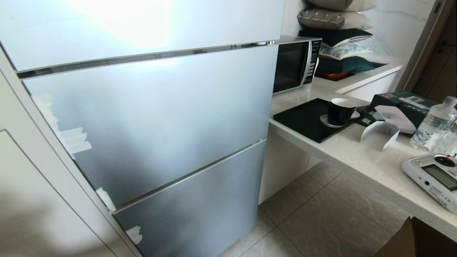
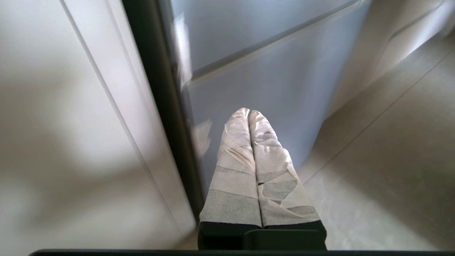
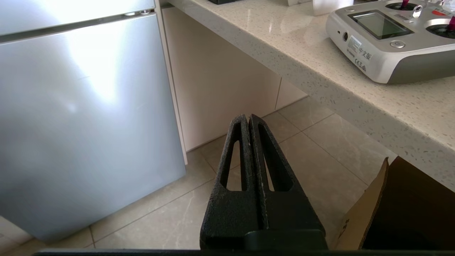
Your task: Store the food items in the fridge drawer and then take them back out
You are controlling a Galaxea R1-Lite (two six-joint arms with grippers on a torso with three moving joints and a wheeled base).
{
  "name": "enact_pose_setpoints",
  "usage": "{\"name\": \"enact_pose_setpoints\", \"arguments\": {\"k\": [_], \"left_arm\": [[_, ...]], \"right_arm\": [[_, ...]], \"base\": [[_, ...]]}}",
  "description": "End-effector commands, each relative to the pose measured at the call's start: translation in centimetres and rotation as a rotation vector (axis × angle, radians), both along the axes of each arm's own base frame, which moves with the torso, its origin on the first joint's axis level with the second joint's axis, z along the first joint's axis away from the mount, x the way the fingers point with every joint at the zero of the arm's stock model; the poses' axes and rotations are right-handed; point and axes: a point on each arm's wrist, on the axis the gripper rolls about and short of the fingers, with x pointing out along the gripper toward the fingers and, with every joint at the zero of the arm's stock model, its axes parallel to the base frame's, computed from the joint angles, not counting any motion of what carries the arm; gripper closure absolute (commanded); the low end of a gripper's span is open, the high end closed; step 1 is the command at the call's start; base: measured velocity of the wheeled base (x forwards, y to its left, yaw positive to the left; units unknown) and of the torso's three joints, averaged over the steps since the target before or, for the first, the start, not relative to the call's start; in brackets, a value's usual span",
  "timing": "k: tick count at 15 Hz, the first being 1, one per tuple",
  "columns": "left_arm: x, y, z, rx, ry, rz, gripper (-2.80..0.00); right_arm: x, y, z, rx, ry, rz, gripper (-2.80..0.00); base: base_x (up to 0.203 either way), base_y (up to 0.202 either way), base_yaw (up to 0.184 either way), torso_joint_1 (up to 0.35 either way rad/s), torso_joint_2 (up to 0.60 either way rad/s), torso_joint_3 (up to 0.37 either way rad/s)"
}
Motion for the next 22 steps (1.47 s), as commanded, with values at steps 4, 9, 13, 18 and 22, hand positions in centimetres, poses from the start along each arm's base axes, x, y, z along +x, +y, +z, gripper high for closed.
{"name": "enact_pose_setpoints", "arguments": {"k": [4, 9, 13, 18, 22], "left_arm": [[1.5, -0.1, 7.7, -0.152, 0.015, -0.072, 0.00], [10.2, -0.6, 13.5, -0.430, 0.129, -0.108, 0.00], [15.1, 1.3, 15.8, -0.490, 0.009, 0.104, 0.00], [15.8, 2.6, 17.3, -0.492, -0.046, 0.183, 0.00], [18.0, 3.2, 17.5, -0.502, -0.011, 0.167, 0.00]], "right_arm": [[0.0, 0.0, 0.0, 0.000, 0.000, 0.000, 0.00], [0.0, 0.0, 0.0, 0.000, 0.000, 0.000, 0.00], [0.0, 0.0, 0.0, 0.000, 0.000, 0.000, 0.00], [0.0, 0.0, 0.0, 0.000, 0.000, 0.000, 0.00], [0.0, 0.0, 0.0, 0.000, 0.000, 0.000, 0.00]], "base": [[0.000, 0.000, 0.000, 0.000, 0.00, 0.000], [0.000, 0.000, 0.000, 0.000, 0.00, 0.000], [0.000, 0.000, 0.000, 0.000, 0.00, 0.000], [0.000, 0.000, 0.000, 0.000, 0.00, 0.000], [0.000, 0.000, 0.000, 0.000, 0.00, 0.000]]}}
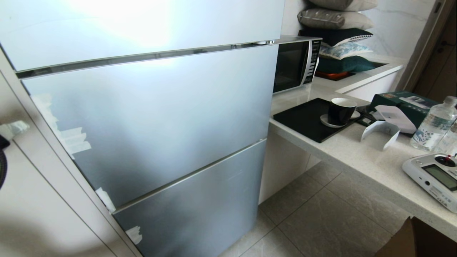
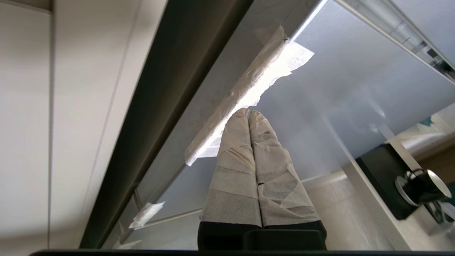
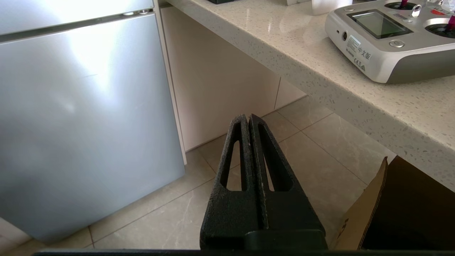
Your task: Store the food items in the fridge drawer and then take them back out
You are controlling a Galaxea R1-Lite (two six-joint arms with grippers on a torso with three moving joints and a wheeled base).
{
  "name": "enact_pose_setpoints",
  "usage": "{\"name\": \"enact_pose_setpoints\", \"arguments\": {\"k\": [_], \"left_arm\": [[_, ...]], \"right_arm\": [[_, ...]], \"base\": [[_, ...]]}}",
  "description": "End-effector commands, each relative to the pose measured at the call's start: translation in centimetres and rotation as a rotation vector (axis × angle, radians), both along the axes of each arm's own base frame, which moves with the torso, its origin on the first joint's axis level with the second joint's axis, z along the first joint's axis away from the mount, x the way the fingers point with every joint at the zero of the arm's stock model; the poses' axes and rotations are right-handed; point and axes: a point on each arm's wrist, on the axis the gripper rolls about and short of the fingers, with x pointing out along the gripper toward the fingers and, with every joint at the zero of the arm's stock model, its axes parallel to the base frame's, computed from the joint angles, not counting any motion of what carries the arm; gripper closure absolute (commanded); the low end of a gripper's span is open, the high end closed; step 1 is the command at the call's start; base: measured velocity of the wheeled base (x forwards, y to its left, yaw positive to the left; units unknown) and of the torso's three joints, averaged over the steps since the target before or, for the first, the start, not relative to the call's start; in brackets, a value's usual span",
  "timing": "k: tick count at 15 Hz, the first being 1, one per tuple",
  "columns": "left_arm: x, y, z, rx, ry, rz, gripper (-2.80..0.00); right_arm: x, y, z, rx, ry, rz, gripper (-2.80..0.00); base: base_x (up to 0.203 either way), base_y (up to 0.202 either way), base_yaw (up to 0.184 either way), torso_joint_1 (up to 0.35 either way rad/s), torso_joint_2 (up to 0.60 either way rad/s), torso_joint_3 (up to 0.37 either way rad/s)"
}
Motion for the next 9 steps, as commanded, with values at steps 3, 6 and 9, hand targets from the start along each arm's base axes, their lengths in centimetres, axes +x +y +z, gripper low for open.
{"name": "enact_pose_setpoints", "arguments": {"k": [3, 6, 9], "left_arm": [[2.2, 1.7, -0.3, -0.038, 0.045, 0.014, 0.00], [2.5, 2.3, -0.1, -0.054, 0.041, 0.039, 0.00], [3.7, 2.7, -0.4, -0.058, 0.047, 0.039, 0.00]], "right_arm": [[0.0, 0.0, 0.0, 0.000, 0.000, 0.000, 0.00], [0.0, 0.0, 0.0, 0.000, 0.000, 0.000, 0.00], [0.0, 0.0, 0.0, 0.000, 0.000, 0.000, 0.00]], "base": [[0.000, 0.000, 0.000, 0.000, 0.00, 0.000], [0.000, 0.000, 0.000, 0.000, 0.00, 0.000], [0.000, 0.000, 0.000, 0.000, 0.00, 0.000]]}}
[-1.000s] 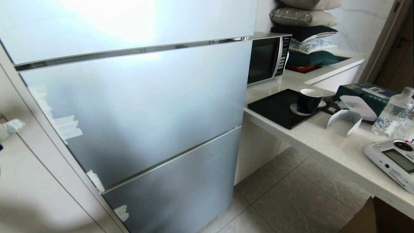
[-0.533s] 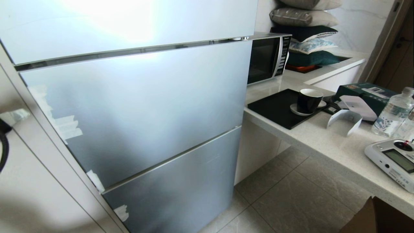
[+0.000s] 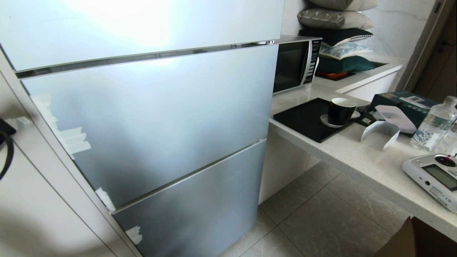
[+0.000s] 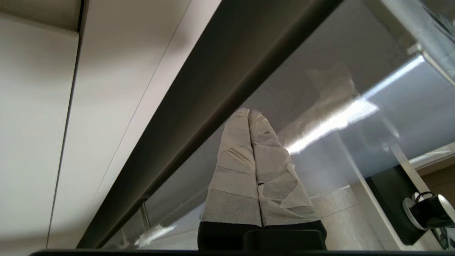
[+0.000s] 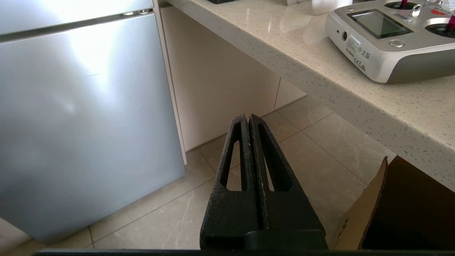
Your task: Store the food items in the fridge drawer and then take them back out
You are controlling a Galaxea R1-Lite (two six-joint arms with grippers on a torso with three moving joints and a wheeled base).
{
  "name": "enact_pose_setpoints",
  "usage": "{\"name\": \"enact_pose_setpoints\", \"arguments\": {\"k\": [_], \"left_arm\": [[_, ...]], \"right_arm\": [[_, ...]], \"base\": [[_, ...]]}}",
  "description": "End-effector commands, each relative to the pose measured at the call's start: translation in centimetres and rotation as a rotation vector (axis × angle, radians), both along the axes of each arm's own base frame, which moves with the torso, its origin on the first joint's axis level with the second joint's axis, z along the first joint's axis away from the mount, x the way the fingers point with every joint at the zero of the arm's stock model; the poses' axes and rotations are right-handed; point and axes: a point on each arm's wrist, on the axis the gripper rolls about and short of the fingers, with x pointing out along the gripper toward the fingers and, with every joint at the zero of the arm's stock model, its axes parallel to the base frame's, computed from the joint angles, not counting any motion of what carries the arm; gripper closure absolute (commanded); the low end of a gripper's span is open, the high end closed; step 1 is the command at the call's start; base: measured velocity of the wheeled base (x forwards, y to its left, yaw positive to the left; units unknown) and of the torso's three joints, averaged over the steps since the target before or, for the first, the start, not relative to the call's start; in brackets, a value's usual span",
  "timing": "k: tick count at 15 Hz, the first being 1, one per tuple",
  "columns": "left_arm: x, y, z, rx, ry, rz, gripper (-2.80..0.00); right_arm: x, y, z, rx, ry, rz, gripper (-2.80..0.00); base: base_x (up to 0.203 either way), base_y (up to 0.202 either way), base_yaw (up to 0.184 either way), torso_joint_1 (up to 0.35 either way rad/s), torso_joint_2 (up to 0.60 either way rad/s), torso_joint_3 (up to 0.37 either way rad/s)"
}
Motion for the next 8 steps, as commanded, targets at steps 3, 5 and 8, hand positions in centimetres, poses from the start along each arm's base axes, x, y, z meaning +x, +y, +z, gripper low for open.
{"name": "enact_pose_setpoints", "arguments": {"k": [3, 5, 8], "left_arm": [[1.92, 0.56, -0.50, -0.052, -0.015, -0.049, 0.00], [2.04, 0.53, -0.54, -0.059, -0.013, -0.069, 0.00], [1.96, 0.48, -0.48, -0.080, -0.019, -0.085, 0.00]], "right_arm": [[0.00, 0.00, 0.00, 0.000, 0.000, 0.001, 0.00], [0.00, 0.00, 0.00, 0.000, 0.000, 0.002, 0.00], [0.00, 0.00, 0.00, 0.000, 0.000, 0.001, 0.00]], "base": [[0.000, 0.000, 0.000, 0.000, 0.00, 0.000], [0.000, 0.000, 0.000, 0.000, 0.00, 0.000], [0.000, 0.000, 0.000, 0.000, 0.00, 0.000]]}}
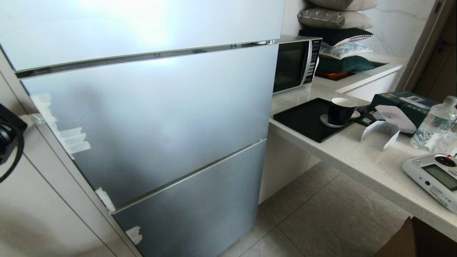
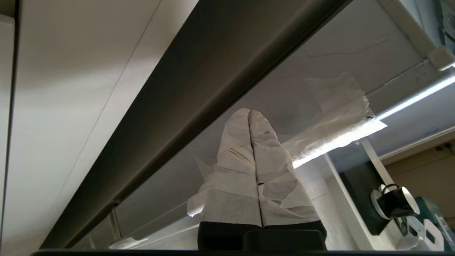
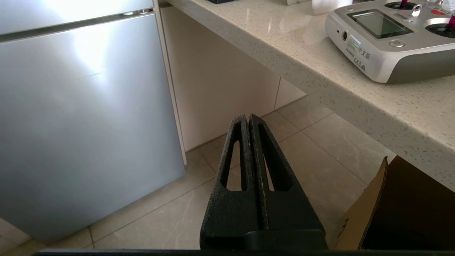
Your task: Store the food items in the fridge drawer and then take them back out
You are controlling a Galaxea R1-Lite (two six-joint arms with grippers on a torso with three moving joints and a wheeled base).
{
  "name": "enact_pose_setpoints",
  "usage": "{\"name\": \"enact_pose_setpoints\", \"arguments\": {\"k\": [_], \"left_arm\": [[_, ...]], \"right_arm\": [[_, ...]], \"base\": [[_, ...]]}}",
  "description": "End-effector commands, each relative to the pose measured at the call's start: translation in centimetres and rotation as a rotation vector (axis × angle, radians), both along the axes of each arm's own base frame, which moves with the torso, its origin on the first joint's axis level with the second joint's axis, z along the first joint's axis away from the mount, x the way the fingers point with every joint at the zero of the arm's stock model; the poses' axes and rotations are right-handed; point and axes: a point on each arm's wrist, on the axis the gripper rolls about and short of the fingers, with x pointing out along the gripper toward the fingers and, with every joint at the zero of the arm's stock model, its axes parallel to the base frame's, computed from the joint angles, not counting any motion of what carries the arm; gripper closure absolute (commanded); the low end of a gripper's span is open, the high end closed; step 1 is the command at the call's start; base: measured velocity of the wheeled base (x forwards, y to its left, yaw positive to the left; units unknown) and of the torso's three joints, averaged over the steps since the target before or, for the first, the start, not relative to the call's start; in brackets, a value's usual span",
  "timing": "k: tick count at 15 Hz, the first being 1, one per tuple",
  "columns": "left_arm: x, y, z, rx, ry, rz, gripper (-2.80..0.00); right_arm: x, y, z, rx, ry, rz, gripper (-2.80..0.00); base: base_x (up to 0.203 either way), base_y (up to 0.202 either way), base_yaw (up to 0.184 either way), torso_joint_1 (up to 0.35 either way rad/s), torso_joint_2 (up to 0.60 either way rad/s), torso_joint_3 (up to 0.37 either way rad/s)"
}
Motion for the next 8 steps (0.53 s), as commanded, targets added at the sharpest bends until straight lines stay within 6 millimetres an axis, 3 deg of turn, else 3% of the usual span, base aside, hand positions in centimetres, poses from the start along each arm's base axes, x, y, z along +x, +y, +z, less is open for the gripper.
{"name": "enact_pose_setpoints", "arguments": {"k": [1, 8], "left_arm": [[-0.09, -0.06, 0.08, -0.003, -0.006, -0.007, 0.00], [0.05, -0.13, -0.19, -0.012, 0.004, -0.059, 0.00]], "right_arm": [[0.00, 0.00, 0.00, 0.000, 0.000, 0.000, 0.00], [0.00, 0.00, 0.00, 0.000, 0.000, 0.001, 0.00]], "base": [[0.000, 0.000, 0.000, 0.000, 0.00, 0.000], [0.000, 0.000, 0.000, 0.000, 0.00, 0.000]]}}
